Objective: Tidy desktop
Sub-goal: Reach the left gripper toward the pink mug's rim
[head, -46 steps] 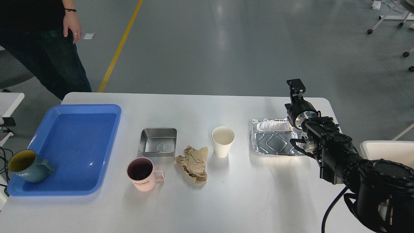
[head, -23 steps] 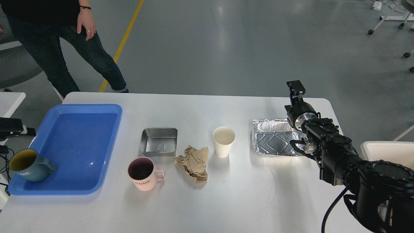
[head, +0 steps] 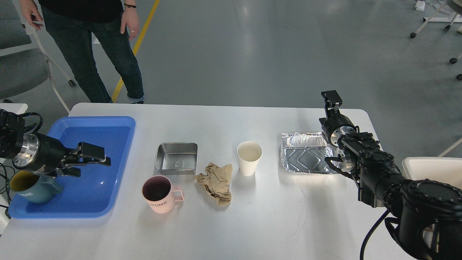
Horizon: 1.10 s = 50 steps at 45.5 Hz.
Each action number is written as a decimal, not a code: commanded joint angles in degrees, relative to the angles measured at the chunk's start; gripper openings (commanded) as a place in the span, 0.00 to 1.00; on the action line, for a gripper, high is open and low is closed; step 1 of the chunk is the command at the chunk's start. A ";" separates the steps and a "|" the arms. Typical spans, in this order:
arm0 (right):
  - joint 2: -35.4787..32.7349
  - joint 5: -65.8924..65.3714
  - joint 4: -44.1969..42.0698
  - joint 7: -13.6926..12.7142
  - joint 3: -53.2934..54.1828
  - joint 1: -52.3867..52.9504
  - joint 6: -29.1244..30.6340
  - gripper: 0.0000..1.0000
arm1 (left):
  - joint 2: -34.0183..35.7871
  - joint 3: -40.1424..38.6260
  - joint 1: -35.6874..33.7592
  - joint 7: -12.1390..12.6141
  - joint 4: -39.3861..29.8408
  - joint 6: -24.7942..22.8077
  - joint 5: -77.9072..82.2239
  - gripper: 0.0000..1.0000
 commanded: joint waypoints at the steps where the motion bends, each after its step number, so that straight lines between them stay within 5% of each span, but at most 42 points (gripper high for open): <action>1: 0.00 0.00 0.00 0.01 -0.01 -0.01 0.09 1.00 | -4.32 0.17 0.49 4.12 1.71 0.06 0.02 0.98; 23: -0.09 0.00 0.00 0.01 -0.01 0.08 0.09 1.00 | -18.92 0.08 4.44 5.45 13.93 1.37 0.02 0.98; 50: -0.44 0.00 0.00 0.01 -0.01 -0.01 0.09 1.00 | -21.29 0.17 6.46 5.63 14.55 2.16 0.02 0.98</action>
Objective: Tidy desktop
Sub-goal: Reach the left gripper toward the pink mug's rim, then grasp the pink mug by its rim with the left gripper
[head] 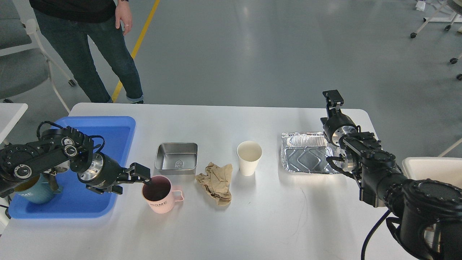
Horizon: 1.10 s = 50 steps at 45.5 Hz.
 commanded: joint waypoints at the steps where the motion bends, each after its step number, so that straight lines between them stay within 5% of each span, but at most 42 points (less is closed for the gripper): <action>1: -0.01 0.00 0.00 0.05 0.00 -0.01 0.00 1.00 | -0.04 0.00 0.64 0.01 0.17 0.09 0.01 0.98; 50: -0.54 0.00 0.00 -0.03 0.00 -0.18 0.08 1.00 | -3.91 -0.09 1.61 0.37 2.89 1.76 0.01 0.98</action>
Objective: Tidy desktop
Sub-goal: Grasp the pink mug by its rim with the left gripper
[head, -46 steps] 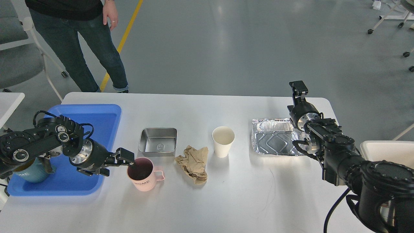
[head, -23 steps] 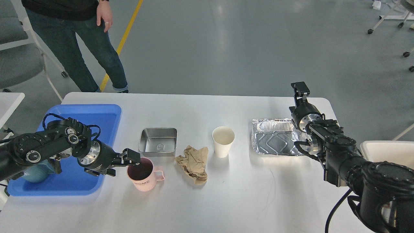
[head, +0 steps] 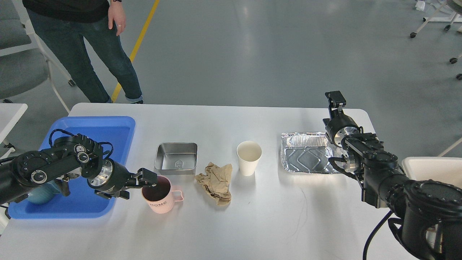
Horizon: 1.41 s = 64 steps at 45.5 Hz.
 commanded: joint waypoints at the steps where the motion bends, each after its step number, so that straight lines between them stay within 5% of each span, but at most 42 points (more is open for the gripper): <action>1: 0.00 0.00 0.00 -0.05 0.00 0.02 0.17 1.00 | -0.03 -0.06 0.02 0.00 0.00 0.00 -0.01 0.98; 64: -1.06 1.23 0.35 0.04 15.03 0.10 8.87 1.00 | -0.91 -0.24 1.69 -0.09 1.40 0.09 -0.18 0.98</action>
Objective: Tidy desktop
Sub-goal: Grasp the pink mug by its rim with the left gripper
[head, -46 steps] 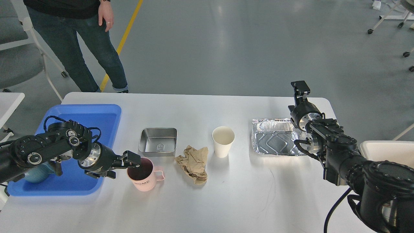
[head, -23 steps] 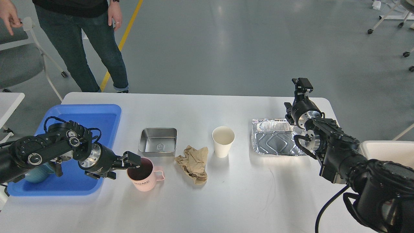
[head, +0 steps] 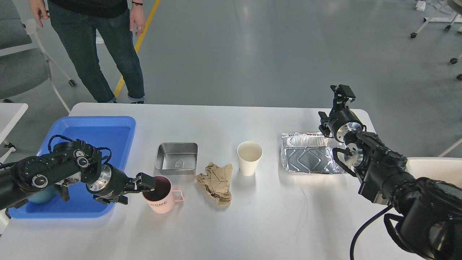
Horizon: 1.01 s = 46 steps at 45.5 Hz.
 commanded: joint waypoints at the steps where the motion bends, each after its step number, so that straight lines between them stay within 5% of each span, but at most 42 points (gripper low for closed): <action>1: 0.00 -0.05 -0.12 0.01 -0.08 -0.05 -0.10 1.00 | -0.28 -0.09 -0.04 0.00 0.13 0.00 -0.01 0.98; 13: 0.00 -0.05 -0.29 0.01 -0.17 -0.14 -0.36 1.00 | -1.86 -0.09 -0.22 0.17 1.27 1.93 0.08 0.95; 27: 0.00 -0.14 -0.47 0.01 -0.17 -0.31 -0.54 1.00 | -2.04 0.18 -0.13 1.23 1.27 1.67 0.08 0.75; 33: 0.00 -0.14 -0.38 0.01 -0.17 -0.49 -0.54 1.00 | -2.13 0.26 -0.13 1.75 1.27 1.05 0.16 0.51; 46: 0.00 -0.14 -0.38 0.01 -0.17 -0.58 -0.54 1.00 | -2.22 0.09 -0.13 4.83 1.27 0.70 -0.01 0.23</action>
